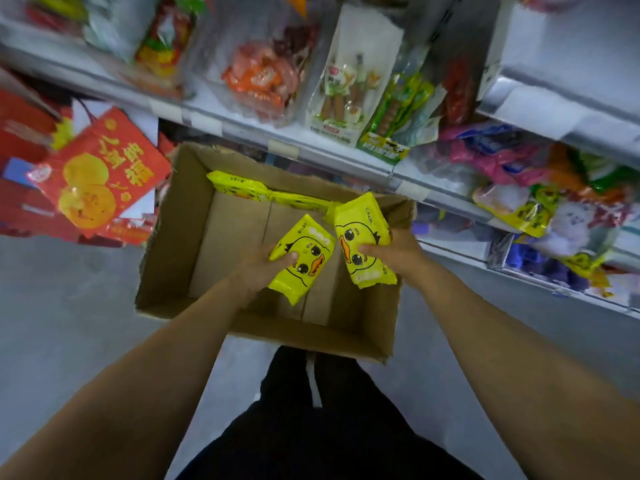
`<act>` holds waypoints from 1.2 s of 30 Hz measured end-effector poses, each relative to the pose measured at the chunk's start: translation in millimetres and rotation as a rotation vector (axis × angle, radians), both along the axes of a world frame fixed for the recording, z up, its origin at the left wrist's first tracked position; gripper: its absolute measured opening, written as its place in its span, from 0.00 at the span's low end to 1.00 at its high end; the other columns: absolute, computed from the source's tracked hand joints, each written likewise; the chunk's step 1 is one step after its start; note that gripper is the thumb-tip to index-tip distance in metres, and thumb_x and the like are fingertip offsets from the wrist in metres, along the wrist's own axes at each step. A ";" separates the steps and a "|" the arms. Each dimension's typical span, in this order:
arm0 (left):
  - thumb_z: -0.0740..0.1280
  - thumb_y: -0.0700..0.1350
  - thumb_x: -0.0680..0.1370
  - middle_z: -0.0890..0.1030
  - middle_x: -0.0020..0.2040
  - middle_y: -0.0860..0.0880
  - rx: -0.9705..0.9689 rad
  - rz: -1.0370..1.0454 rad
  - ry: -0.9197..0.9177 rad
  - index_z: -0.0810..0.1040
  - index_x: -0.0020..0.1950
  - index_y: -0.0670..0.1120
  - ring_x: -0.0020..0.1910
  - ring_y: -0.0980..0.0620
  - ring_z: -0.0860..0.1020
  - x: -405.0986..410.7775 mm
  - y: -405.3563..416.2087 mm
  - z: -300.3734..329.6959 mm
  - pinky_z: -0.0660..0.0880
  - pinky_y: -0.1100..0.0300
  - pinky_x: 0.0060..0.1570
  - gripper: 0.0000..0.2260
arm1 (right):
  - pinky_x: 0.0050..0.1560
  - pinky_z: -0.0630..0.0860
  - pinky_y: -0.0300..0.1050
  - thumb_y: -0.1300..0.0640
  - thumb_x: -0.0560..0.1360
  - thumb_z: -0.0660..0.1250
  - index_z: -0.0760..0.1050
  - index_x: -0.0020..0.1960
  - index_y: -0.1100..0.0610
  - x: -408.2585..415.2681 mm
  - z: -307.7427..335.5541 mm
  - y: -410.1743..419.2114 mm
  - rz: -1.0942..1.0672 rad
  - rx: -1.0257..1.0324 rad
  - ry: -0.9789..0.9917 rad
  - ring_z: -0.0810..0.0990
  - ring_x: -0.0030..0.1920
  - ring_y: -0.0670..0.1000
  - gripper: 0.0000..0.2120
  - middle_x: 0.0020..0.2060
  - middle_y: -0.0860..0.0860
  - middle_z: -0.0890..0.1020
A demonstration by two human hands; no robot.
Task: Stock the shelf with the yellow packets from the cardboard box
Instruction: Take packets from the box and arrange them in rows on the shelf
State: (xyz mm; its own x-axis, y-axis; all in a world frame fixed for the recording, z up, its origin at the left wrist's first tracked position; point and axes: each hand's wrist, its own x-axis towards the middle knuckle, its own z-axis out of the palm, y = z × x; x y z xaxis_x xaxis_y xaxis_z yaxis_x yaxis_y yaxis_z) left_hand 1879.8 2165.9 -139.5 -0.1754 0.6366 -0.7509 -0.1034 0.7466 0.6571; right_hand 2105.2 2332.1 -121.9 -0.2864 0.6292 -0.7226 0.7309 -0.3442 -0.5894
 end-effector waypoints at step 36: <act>0.80 0.45 0.66 0.86 0.47 0.47 0.742 -0.560 0.276 0.83 0.53 0.46 0.47 0.45 0.84 562.2 256.9 387.5 0.80 0.47 0.53 0.17 | 0.54 0.78 0.68 0.58 0.63 0.81 0.76 0.63 0.57 610.4 333.1 111.7 -0.826 0.535 0.837 0.85 0.52 0.61 0.30 0.52 0.57 0.85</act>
State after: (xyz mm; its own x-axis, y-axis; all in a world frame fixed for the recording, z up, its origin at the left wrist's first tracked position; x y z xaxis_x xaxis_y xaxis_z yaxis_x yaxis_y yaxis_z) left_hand 2441.9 2422.8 248.0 0.1879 0.9768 -0.1026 0.3697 0.0264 0.9288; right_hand 2715.6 2443.9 211.2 0.0838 0.9895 -0.1181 -0.2401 -0.0950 -0.9661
